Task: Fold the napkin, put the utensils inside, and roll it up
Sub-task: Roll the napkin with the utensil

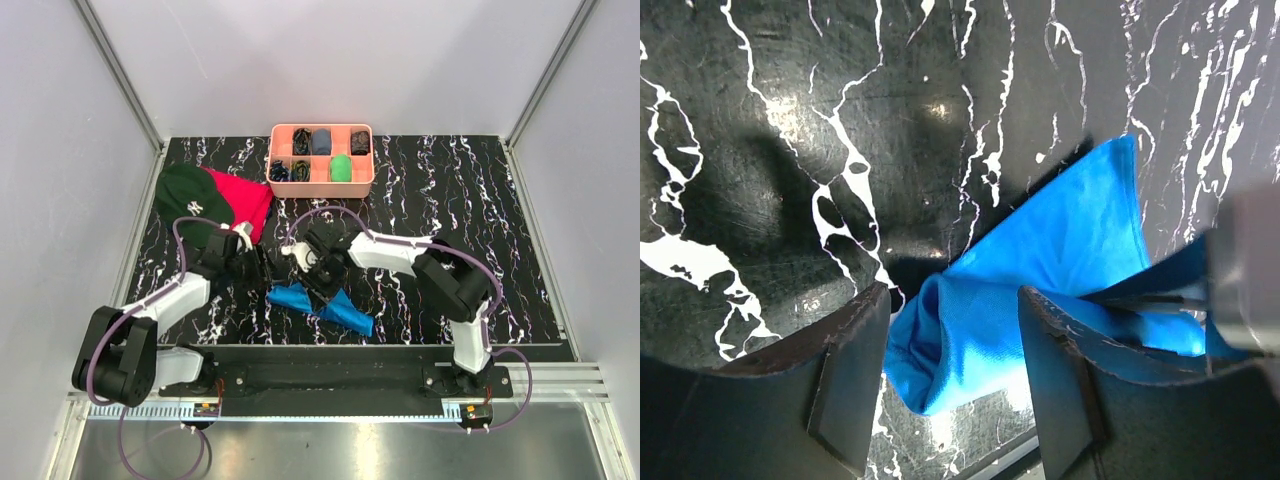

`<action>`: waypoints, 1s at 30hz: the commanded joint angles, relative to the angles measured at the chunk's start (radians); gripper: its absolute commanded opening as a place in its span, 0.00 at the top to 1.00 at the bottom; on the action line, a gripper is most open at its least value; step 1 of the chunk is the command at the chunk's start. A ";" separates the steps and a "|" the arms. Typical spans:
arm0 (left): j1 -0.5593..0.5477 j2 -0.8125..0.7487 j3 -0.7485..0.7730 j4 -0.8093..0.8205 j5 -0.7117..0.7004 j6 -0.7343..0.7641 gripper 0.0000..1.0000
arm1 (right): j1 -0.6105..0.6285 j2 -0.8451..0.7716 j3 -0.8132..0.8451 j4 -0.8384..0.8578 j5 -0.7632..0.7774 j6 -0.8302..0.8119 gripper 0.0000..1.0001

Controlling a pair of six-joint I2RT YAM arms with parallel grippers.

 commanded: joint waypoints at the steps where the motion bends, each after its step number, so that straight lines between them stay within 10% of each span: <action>1: 0.002 -0.065 -0.041 0.056 -0.010 0.012 0.43 | -0.040 0.081 0.008 -0.125 -0.230 0.023 0.67; 21: -0.038 -0.091 -0.176 0.223 0.128 -0.040 0.48 | -0.149 0.279 0.091 -0.134 -0.485 0.028 0.65; 30: -0.039 0.001 -0.187 0.225 0.123 -0.052 0.95 | -0.164 0.258 0.111 -0.134 -0.441 0.033 0.51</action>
